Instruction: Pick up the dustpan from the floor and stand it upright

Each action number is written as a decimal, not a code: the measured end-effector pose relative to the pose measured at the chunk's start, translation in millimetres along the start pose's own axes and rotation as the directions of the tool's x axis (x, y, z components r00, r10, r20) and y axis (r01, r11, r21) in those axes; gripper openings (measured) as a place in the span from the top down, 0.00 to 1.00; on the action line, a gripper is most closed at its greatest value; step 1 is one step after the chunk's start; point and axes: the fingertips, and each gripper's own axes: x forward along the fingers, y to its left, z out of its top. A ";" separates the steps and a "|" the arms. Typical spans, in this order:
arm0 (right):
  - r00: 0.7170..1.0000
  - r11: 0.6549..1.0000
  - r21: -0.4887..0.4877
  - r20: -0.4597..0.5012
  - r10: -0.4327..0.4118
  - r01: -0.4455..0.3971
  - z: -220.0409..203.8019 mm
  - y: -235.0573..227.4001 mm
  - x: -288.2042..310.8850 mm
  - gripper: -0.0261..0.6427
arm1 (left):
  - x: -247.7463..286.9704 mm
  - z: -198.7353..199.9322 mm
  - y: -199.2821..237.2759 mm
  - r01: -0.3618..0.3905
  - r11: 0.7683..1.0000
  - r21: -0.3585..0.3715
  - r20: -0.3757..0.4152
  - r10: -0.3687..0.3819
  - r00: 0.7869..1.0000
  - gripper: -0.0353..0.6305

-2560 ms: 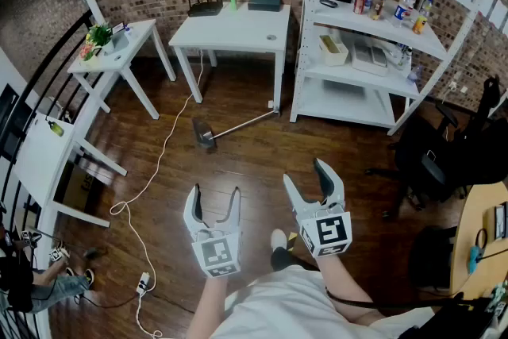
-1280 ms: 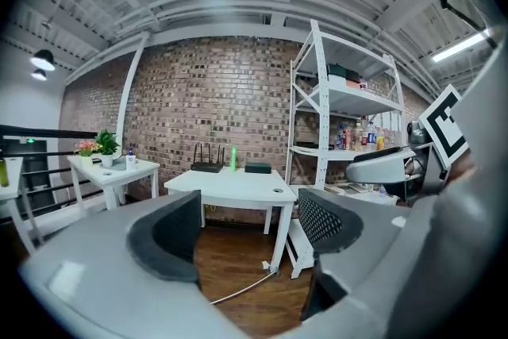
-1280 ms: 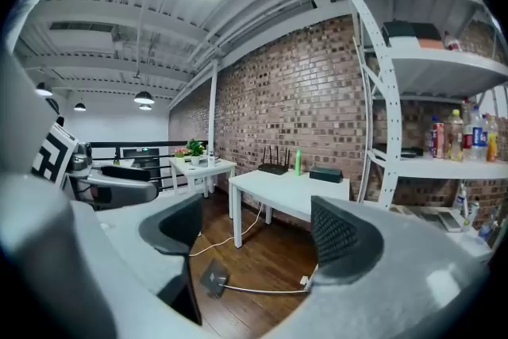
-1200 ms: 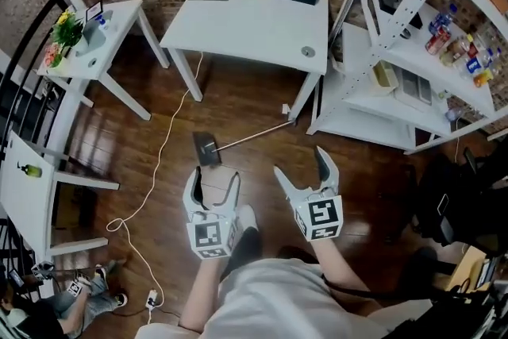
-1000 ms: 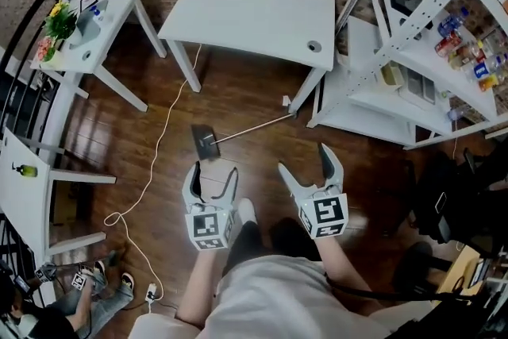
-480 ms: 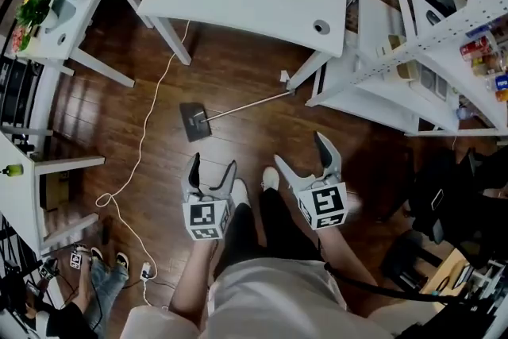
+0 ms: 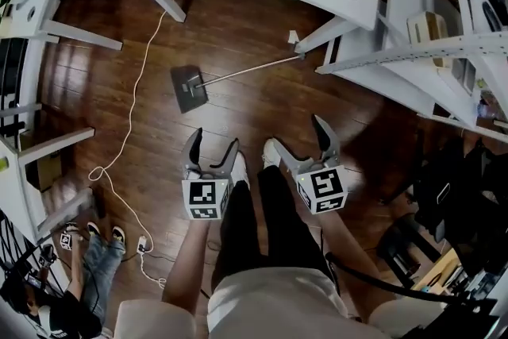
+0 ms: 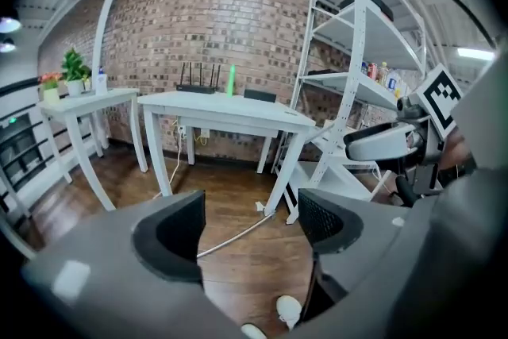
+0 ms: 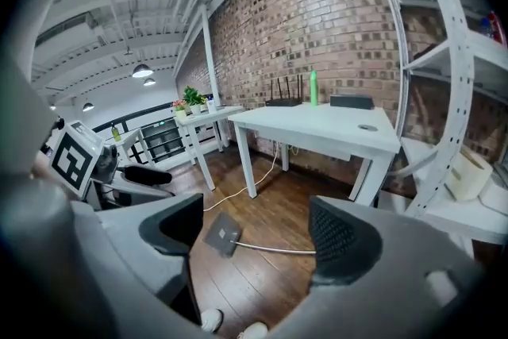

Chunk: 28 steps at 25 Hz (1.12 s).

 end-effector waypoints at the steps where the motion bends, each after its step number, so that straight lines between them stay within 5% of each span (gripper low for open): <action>1: 1.000 1.000 0.003 -0.015 0.010 -0.010 -11.0 -1.2 6.3 0.36 | 9.1 -9.7 -0.3 0.005 1.000 -0.025 -0.016 -0.005 1.000 0.37; 10: 0.996 0.999 0.045 -0.088 0.018 -0.014 -99.8 -22.8 82.5 0.36 | 88.6 -106.4 18.7 0.039 0.997 -0.069 -0.133 -0.048 0.990 0.37; 22: 0.990 0.997 0.075 -0.142 0.014 -0.003 -211.0 -79.0 170.9 0.36 | 177.5 -177.6 35.9 0.073 0.997 -0.020 -0.133 -0.075 0.988 0.38; 25: 0.988 0.994 0.108 -0.153 0.022 -0.006 -241.1 -90.2 190.4 0.36 | 202.3 -199.9 42.0 0.085 0.996 0.012 -0.148 -0.083 0.986 0.38; 28: 0.984 0.991 0.129 -0.172 0.045 -0.023 -271.4 -98.2 212.6 0.36 | 231.9 -227.9 50.2 0.107 0.987 0.119 -0.207 -0.081 0.975 0.38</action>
